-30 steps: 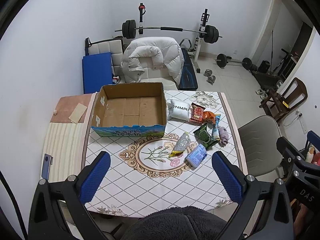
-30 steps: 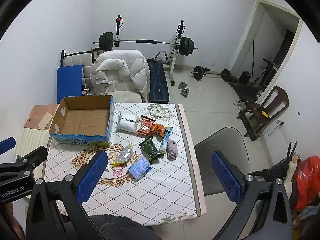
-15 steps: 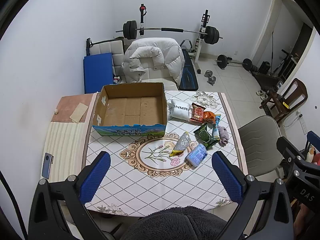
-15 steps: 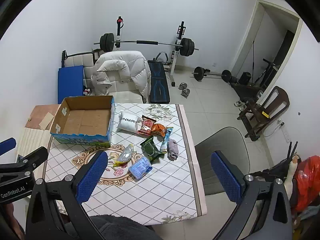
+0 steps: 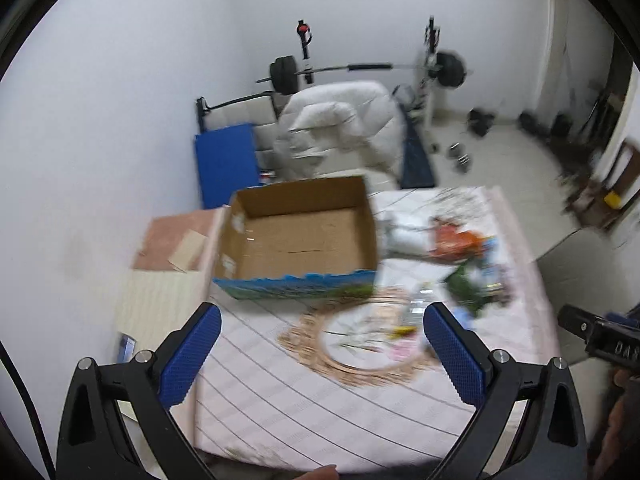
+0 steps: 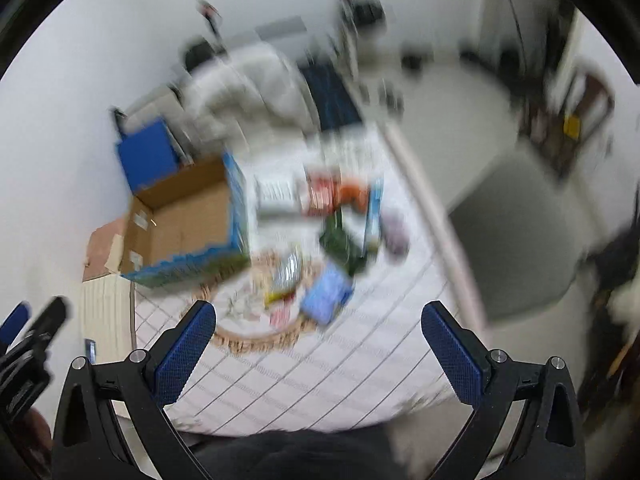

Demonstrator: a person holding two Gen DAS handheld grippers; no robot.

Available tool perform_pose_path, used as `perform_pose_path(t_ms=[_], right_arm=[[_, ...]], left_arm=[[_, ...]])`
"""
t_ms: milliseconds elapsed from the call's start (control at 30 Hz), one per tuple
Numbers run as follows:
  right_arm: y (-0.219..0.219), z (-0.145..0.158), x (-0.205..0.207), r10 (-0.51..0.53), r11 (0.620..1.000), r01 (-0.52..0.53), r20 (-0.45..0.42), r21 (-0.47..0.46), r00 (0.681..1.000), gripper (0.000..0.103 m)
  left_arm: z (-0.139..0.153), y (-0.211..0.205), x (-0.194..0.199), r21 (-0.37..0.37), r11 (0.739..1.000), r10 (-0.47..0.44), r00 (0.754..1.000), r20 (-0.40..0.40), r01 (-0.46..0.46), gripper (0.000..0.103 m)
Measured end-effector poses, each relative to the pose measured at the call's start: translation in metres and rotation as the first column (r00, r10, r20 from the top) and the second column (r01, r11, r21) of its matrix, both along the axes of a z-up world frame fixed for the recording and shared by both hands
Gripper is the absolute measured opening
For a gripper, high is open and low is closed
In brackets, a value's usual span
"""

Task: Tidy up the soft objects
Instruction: 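Grasp the silver sponge with the left gripper while the right grasps the blue pack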

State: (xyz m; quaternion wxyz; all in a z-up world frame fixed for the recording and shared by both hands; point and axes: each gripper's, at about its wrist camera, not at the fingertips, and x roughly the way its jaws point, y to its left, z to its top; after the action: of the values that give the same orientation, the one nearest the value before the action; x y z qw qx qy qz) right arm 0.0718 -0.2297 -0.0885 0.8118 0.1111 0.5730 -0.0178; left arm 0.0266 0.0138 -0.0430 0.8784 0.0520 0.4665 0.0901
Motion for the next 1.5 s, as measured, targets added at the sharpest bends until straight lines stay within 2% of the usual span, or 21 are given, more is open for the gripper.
perform_pose_path(t_ms=[67,167,300,400,467,533,667,800,933,967,1000,1033,1067,1100,1167,1200,1233,1300,1367,1467,1500], right_arm=[[-0.007,-0.062,0.027,-0.03,0.997,0.038,-0.122,0.07,0.992,0.103],[-0.01,-0.165,0.061,-0.096,0.989,0.125,-0.293,0.081,0.951,0.103],[-0.005,-0.257,0.089,-0.163,0.972,0.216,-0.401,0.09,0.901,0.103],[0.004,-0.306,0.106,-0.177,0.966,0.241,-0.447,0.09,0.877,0.102],[0.01,-0.331,0.112,-0.167,0.968,0.233,-0.469,0.087,0.867,0.096],[0.013,-0.344,0.113,-0.147,0.976,0.206,-0.486,0.069,0.861,0.08],[0.005,-0.353,0.1,-0.072,0.994,0.105,-0.482,0.042,0.873,0.065],[-0.012,-0.36,0.08,0.002,1.0,-0.003,-0.494,-0.002,0.869,0.063],[-0.023,-0.36,0.07,0.016,0.999,-0.028,-0.492,-0.017,0.871,0.065],[-0.026,-0.362,0.068,0.016,1.0,-0.019,-0.491,0.0,0.871,0.067],[-0.027,-0.363,0.068,0.011,1.0,-0.003,-0.494,0.017,0.87,0.07],[-0.029,-0.367,0.067,0.004,1.0,0.012,-0.499,0.028,0.867,0.07],[-0.03,-0.371,0.066,-0.007,0.999,0.034,-0.507,0.042,0.862,0.07],[-0.03,-0.379,0.064,-0.019,0.996,0.059,-0.517,0.061,0.856,0.07],[-0.026,-0.387,0.063,-0.039,0.994,0.088,-0.52,0.07,0.853,0.071],[-0.025,-0.385,0.069,-0.04,0.995,0.083,-0.521,0.058,0.852,0.064],[-0.021,-0.385,0.067,-0.036,0.996,0.071,-0.519,0.048,0.854,0.051],[-0.011,-0.381,0.062,-0.027,0.996,0.065,-0.516,0.057,0.856,0.039],[-0.001,-0.37,0.058,0.009,0.996,0.038,-0.504,0.082,0.864,0.037],[0.028,-0.341,0.05,0.102,0.991,-0.053,-0.447,0.121,0.889,0.037],[0.041,-0.326,0.047,0.142,0.986,-0.089,-0.42,0.144,0.896,0.037]], left_arm=[[-0.039,-0.001,0.024,0.089,0.996,-0.003,0.998,-0.065,0.009,0.103],[-0.093,-0.004,0.05,0.131,0.99,-0.034,0.983,-0.178,0.058,0.103],[-0.142,-0.012,0.071,0.175,0.977,-0.075,0.962,-0.263,0.123,0.102],[-0.171,-0.025,0.087,0.135,0.977,-0.114,0.942,-0.315,0.164,0.099],[-0.192,-0.035,0.105,0.079,0.981,-0.135,0.921,-0.366,0.176,0.099],[-0.21,-0.048,0.122,0.023,0.982,-0.161,0.899,-0.408,0.186,0.099],[-0.254,-0.076,0.15,-0.097,0.977,-0.213,0.839,-0.501,0.189,0.099],[-0.299,-0.107,0.168,-0.194,0.962,-0.269,0.766,-0.584,0.19,0.099],[-0.335,-0.131,0.182,-0.224,0.956,-0.291,0.719,-0.631,0.191,0.097],[-0.341,-0.134,0.184,-0.226,0.956,-0.291,0.712,-0.639,0.188,0.093],[-0.349,-0.137,0.186,-0.233,0.955,-0.292,0.703,-0.649,0.182,0.076],[-0.357,-0.138,0.187,-0.238,0.957,-0.285,0.69,-0.665,0.166,0.054],[-0.364,-0.137,0.186,-0.23,0.962,-0.266,0.676,-0.688,0.144,0.05],[-0.36,-0.138,0.185,-0.235,0.962,-0.266,0.698,-0.665,0.143,0.049],[-0.358,-0.137,0.179,-0.232,0.965,-0.248,0.703,-0.667,0.121,0.047],[-0.356,-0.135,0.173,-0.227,0.968,-0.232,0.706,-0.669,0.102,0.046],[-0.35,-0.131,0.165,-0.23,0.97,-0.221,0.71,-0.668,0.085,0.046],[-0.335,-0.124,0.146,-0.228,0.972,-0.197,0.729,-0.656,0.058,0.046],[-0.314,-0.115,0.128,-0.252,0.967,-0.188,0.749,-0.636,0.028,0.046],[-0.26,-0.095,0.109,-0.317,0.948,-0.174,0.803,-0.57,-0.019,0.046],[-0.232,-0.084,0.106,-0.35,0.936,-0.166,0.829,-0.533,-0.037,0.046]])
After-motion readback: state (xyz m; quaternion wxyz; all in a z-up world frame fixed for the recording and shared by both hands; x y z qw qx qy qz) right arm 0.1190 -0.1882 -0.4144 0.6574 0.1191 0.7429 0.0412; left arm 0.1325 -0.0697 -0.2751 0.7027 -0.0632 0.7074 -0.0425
